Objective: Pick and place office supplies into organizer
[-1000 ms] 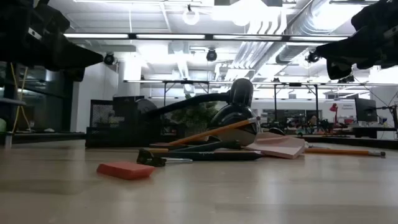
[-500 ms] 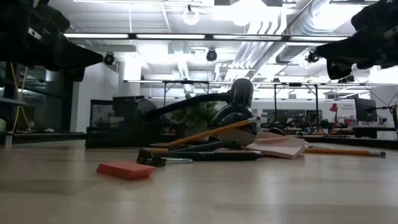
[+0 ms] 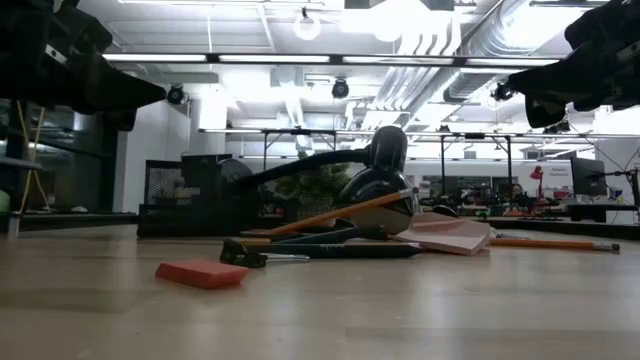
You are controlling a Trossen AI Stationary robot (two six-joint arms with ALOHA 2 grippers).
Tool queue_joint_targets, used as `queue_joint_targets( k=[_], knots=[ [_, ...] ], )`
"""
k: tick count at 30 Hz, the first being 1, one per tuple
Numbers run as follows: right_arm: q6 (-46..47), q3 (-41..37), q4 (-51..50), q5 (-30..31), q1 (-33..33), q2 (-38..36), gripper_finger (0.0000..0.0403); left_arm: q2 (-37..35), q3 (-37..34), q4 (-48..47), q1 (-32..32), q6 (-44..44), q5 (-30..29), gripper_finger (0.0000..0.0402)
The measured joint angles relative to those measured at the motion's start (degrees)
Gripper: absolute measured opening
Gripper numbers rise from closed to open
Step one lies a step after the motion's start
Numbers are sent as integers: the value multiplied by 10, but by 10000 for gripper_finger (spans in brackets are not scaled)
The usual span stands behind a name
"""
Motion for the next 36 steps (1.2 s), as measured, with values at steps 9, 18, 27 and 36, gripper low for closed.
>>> queue_joint_targets(
  k=[9,18,27,36],
  knots=[
    [0,0,0,0,0,0,1,0,0,0,0,0,0,1],
    [0,0,0,0,0,0,7,0,0,0,0,0,0,1],
    [0,0,0,0,0,0,7,0,0,0,0,0,0,1],
    [0,0,0,0,0,0,8,0,0,0,0,0,0,1]
  ],
)
